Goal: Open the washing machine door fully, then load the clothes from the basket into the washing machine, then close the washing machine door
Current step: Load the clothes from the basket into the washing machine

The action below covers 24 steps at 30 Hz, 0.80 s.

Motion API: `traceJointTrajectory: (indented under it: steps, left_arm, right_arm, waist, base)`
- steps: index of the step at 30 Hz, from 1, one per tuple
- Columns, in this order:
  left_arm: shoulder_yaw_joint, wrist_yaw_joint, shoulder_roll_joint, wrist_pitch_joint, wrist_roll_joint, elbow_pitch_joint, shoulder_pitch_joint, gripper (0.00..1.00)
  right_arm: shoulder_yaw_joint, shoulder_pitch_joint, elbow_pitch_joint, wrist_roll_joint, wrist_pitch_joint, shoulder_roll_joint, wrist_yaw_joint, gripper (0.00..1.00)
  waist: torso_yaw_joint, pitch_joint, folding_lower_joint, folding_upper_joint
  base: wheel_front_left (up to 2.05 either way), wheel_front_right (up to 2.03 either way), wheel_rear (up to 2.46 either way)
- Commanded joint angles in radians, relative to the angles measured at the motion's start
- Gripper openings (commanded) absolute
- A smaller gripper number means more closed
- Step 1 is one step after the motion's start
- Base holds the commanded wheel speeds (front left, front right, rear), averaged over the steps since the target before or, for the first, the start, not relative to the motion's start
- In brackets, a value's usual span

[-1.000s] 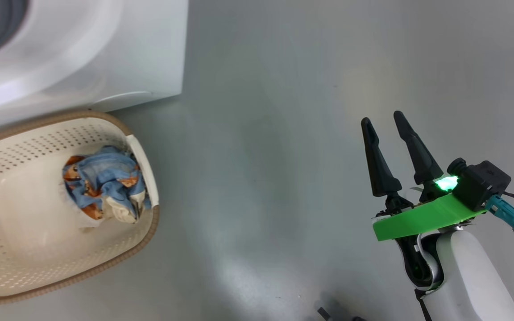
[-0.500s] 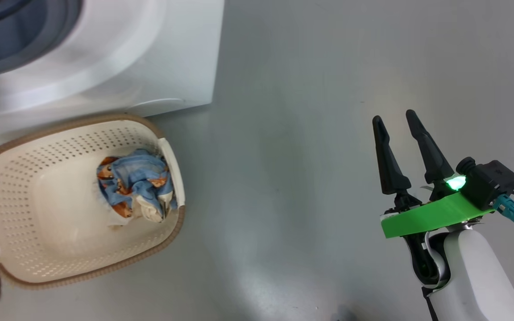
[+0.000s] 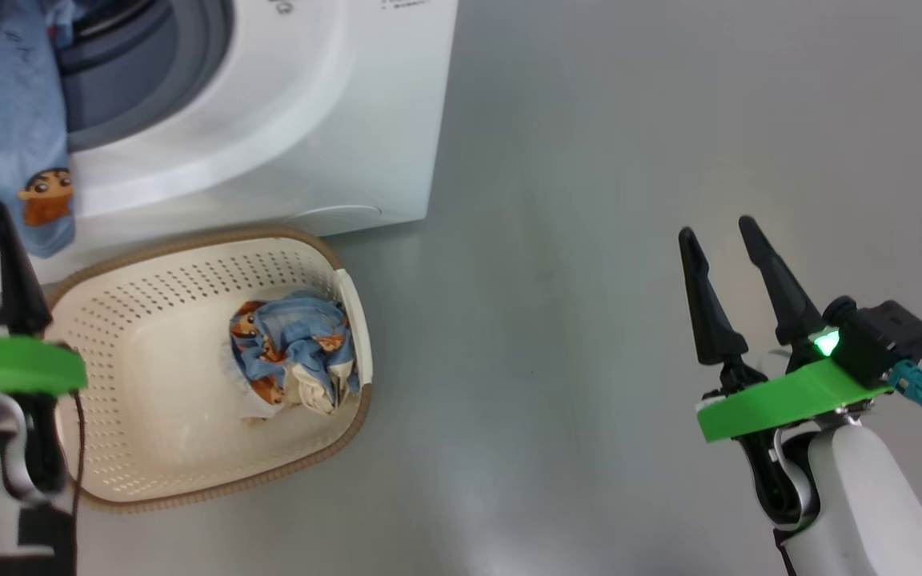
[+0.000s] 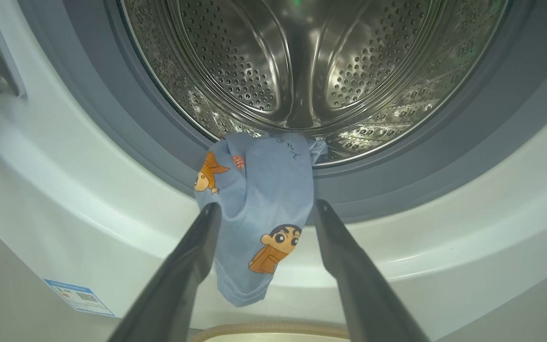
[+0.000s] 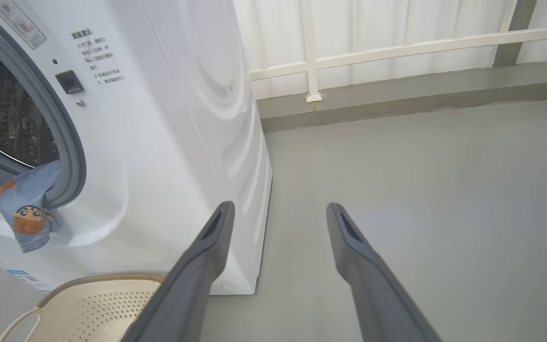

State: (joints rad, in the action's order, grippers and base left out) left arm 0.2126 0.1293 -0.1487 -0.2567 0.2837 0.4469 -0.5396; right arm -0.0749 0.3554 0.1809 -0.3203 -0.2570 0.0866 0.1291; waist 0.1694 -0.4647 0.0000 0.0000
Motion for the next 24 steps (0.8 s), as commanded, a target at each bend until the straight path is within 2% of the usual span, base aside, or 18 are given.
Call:
traceJointTrajectory:
  steps: [1, 16, 24]
  left_arm:
    - [0.029, 0.001, -0.023, -0.005, -0.018, -0.051, 0.06, 1.0]
    - [0.031, 0.001, 0.046, -0.005, -0.037, -0.241, 0.336, 1.0]
    - [0.048, 0.001, 0.062, -0.005, -0.032, -0.297, 0.399, 1.0]
  right_arm:
    - [-0.024, -0.035, -0.015, -0.01, -0.005, 0.01, 0.002, 1.0]
    - [-0.039, -0.066, -0.003, -0.019, -0.005, 0.037, 0.002, 1.0]
    - [-0.039, -0.063, -0.005, -0.02, -0.005, 0.042, 0.002, 1.0]
  waist:
    - [-0.022, 0.029, 0.0, 0.0]
    - [-0.038, 0.078, 0.0, 0.0]
    - [-0.04, 0.078, 0.0, 0.0]
  base:
    - [0.0, 0.0, 0.0]
    - [0.0, 0.0, 0.0]
    - [0.0, 0.0, 0.0]
